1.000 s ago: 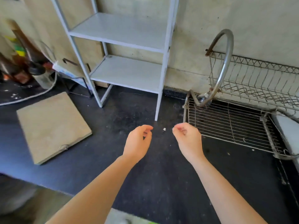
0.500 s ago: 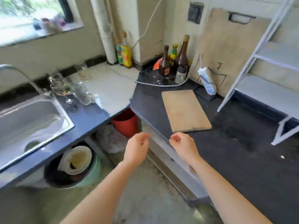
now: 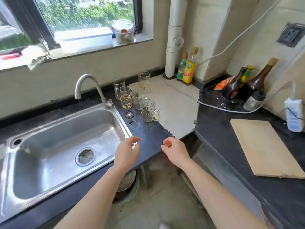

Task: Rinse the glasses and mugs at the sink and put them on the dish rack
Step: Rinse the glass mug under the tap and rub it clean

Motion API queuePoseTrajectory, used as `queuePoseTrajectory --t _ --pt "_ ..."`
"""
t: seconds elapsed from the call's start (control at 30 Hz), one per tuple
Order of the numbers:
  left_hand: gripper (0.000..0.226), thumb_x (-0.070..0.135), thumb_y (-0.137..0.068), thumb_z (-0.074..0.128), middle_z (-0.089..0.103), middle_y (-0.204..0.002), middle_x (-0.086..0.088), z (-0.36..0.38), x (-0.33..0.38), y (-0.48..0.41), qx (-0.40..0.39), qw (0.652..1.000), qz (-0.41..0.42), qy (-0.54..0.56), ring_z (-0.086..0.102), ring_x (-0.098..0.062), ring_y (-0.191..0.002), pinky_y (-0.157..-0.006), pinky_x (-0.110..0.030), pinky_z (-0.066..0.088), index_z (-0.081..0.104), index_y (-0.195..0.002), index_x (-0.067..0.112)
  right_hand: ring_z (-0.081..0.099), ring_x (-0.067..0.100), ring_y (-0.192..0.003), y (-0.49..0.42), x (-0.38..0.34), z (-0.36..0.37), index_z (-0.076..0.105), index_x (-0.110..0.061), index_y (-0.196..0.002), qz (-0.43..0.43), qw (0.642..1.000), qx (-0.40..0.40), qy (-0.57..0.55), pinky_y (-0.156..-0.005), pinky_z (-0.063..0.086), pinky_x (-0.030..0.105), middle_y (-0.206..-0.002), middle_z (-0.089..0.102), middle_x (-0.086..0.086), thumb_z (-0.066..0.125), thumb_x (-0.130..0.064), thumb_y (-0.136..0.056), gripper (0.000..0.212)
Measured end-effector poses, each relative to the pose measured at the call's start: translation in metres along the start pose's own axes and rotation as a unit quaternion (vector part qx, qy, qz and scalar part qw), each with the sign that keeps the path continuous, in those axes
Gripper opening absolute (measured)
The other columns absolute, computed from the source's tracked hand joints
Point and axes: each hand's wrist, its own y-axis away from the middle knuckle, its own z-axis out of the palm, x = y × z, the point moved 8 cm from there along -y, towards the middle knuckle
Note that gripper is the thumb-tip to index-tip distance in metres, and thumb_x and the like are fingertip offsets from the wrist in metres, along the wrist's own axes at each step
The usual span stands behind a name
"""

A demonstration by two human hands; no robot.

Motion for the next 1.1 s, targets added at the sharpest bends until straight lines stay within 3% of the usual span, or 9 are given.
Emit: queuePoseTrajectory --t 0.2,0.33,0.4,0.5,0.63,0.7,0.8,0.97,1.1 --pt "0.033 0.014 -0.089 0.051 0.065 -0.121 0.002 0.001 -0.003 -0.09 -0.031 0.999 -0.007 0.007 0.059 -0.017 -0.111 -0.089 -0.028 0.044 0.063 -0.119 0.019 0.056 0.023 -0.113 -0.093 -0.03 0.006 0.052 -0.013 -0.13 -0.005 0.998 0.033 0.06 -0.094 0.044 0.032 -0.127 0.057 0.006 0.052 -0.025 -0.096 0.037" --pt "0.048 0.015 -0.09 0.05 0.057 -0.131 0.001 0.02 0.003 -0.142 -0.086 0.995 -0.023 0.047 0.052 -0.017 -0.122 -0.094 -0.034 0.048 0.047 -0.138 0.022 0.052 0.031 -0.116 -0.16 -0.035 0.009 0.047 -0.008 -0.13 0.007 0.993 0.045 0.106 -0.094 0.04 0.034 -0.129 0.052 0.014 0.052 -0.02 -0.095 0.038" --pt "0.058 0.013 -0.091 0.052 0.048 -0.131 0.011 0.029 0.009 -0.157 -0.118 0.99 -0.018 0.073 0.048 -0.009 -0.118 -0.087 -0.024 0.044 0.035 -0.145 0.023 0.052 0.033 -0.115 -0.183 -0.031 0.017 0.048 -0.009 -0.13 0.022 0.992 0.026 0.125 -0.094 0.04 0.033 -0.127 0.051 0.014 0.053 -0.019 -0.094 0.038" --pt "0.066 0.004 -0.09 0.052 0.036 -0.12 0.021 0.038 0.013 -0.171 -0.139 0.98 -0.019 0.141 0.036 0.002 -0.109 -0.083 -0.011 0.029 0.027 -0.148 0.023 0.057 0.029 -0.101 -0.2 -0.027 0.026 0.059 -0.011 -0.114 0.032 0.994 0.017 0.104 -0.083 0.042 0.032 -0.11 0.06 0.01 0.053 -0.021 -0.094 0.023" --pt "0.069 -0.001 -0.089 0.051 0.037 -0.119 0.026 0.038 0.006 -0.179 -0.146 0.972 -0.03 0.184 0.039 0.005 -0.107 -0.084 -0.014 0.034 0.026 -0.146 0.028 0.056 0.025 -0.077 -0.197 -0.03 0.032 0.059 -0.011 -0.087 0.008 0.997 0.009 0.074 -0.064 0.039 0.031 -0.081 0.063 0.004 0.054 -0.024 -0.096 0.017" --pt "0.066 0.0 -0.087 0.054 0.04 -0.113 0.032 0.034 0.0 -0.177 -0.146 0.968 -0.033 0.201 0.045 0.009 -0.097 -0.077 -0.011 0.037 0.032 -0.139 0.034 0.057 0.023 -0.077 -0.188 -0.033 0.032 0.06 -0.01 -0.087 0.0 0.997 0.001 0.071 -0.067 0.044 0.033 -0.08 0.064 0.004 0.053 -0.024 -0.096 0.018" --pt "0.055 0.007 -0.083 0.065 0.046 -0.11 0.036 0.022 -0.014 -0.167 -0.144 0.964 -0.031 0.222 0.046 0.014 -0.101 -0.085 -0.013 0.038 0.042 -0.118 0.044 0.058 0.02 -0.077 -0.17 -0.039 0.033 0.061 -0.013 -0.085 -0.009 0.996 -0.022 0.083 -0.069 0.046 0.034 -0.079 0.063 0.001 0.053 -0.025 -0.096 0.018" --pt "0.089 0.035 -0.067 0.085 0.044 -0.138 0.021 -0.015 -0.066 -0.143 -0.156 0.957 -0.063 0.236 0.036 0.002 -0.129 -0.105 -0.028 0.031 0.037 -0.141 0.034 0.055 0.012 -0.068 -0.139 -0.086 0.059 0.059 -0.022 -0.075 -0.048 0.992 -0.098 0.065 -0.064 0.043 0.029 -0.068 0.059 -0.007 0.057 -0.027 -0.094 0.02" --pt "0.086 0.032 -0.062 0.088 0.054 -0.13 0.019 -0.073 -0.111 -0.141 -0.134 0.962 -0.059 0.23 0.046 0.01 -0.116 -0.092 -0.01 0.033 0.045 -0.135 0.034 0.058 0.007 -0.071 -0.131 -0.138 0.117 0.062 -0.024 -0.077 -0.074 0.98 -0.176 0.052 -0.067 0.047 0.029 -0.073 0.062 -0.008 0.06 -0.028 -0.092 0.016"
